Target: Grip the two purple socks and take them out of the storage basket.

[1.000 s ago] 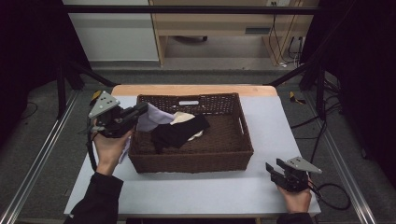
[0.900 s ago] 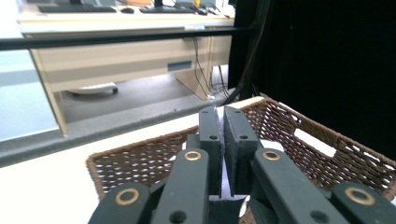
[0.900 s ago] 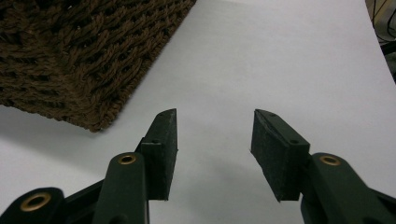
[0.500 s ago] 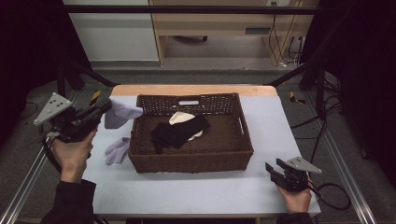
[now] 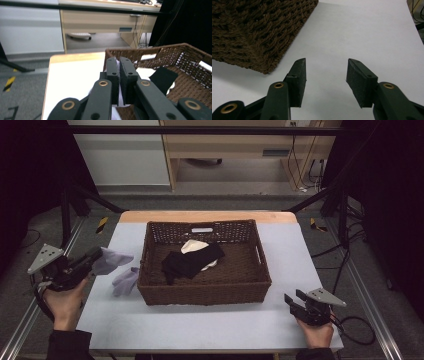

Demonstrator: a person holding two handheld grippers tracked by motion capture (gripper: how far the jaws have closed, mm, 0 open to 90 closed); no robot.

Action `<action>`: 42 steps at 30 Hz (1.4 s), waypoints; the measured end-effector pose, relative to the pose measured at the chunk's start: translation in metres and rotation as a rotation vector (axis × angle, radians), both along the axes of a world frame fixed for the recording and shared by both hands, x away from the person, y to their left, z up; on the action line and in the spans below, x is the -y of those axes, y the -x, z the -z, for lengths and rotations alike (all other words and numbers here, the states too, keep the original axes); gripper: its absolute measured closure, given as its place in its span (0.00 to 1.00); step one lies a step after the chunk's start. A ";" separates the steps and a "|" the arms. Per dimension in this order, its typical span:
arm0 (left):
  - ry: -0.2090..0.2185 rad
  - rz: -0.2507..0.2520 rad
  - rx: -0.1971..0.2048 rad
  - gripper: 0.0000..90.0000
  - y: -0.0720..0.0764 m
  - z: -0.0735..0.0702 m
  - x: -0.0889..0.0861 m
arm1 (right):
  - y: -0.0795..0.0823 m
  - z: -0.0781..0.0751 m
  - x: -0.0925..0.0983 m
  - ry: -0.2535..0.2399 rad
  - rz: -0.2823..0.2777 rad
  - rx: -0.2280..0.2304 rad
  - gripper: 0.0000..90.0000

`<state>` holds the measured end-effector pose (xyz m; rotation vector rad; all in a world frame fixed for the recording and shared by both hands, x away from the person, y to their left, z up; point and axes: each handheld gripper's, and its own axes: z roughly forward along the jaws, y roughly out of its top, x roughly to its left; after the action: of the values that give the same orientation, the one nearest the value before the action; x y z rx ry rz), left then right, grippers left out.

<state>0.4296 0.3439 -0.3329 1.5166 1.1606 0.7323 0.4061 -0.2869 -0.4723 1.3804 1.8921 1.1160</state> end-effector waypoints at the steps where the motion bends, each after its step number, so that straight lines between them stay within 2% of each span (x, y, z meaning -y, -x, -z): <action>1: -0.001 -0.002 -0.009 0.95 0.000 0.004 -0.001 | 0.000 0.000 0.000 0.006 0.000 0.003 0.57; 5: 0.007 -0.014 -0.050 0.95 -0.001 0.024 -0.006 | 0.000 0.000 0.000 0.009 -0.002 -0.005 0.59; 8: 0.014 -0.017 -0.072 0.95 -0.002 0.034 -0.008 | 0.000 0.000 0.000 0.011 0.005 -0.006 0.59; 12: -0.001 -0.025 -0.103 0.95 -0.004 0.046 -0.009 | 0.000 0.000 -0.001 0.025 0.024 0.004 0.60; 16: -0.017 -0.034 -0.131 0.95 -0.005 0.056 -0.008 | 0.001 0.000 -0.001 0.012 0.023 -0.001 0.61; 19: -0.040 -0.038 -0.155 0.95 -0.006 0.064 -0.006 | 0.001 -0.001 -0.001 0.010 0.025 -0.002 0.61; 26: -0.085 -0.028 -0.244 0.95 -0.014 0.087 0.002 | 0.000 0.001 -0.002 0.028 0.022 -0.011 0.63; 29: -0.105 -0.016 -0.269 0.95 -0.015 0.095 0.007 | 0.000 0.001 -0.002 0.017 0.026 -0.019 0.63; 34: -0.161 0.005 -0.307 0.95 -0.017 0.107 0.018 | 0.000 0.003 -0.003 0.038 0.025 -0.013 0.59; 38: -0.183 0.014 -0.332 0.94 -0.018 0.114 0.022 | -0.001 0.005 -0.005 0.050 0.022 -0.016 0.56; 40: -0.189 0.002 -0.327 0.90 -0.017 0.116 0.023 | -0.001 0.005 -0.006 0.050 0.024 -0.012 0.53; 42: -0.194 -0.006 -0.321 0.79 -0.015 0.116 0.022 | 0.000 0.005 -0.006 0.054 0.026 -0.009 0.51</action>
<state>0.4449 0.3215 -0.4485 1.8434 1.3620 0.6341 0.4063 -0.2812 -0.4777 1.3782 1.8915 1.0410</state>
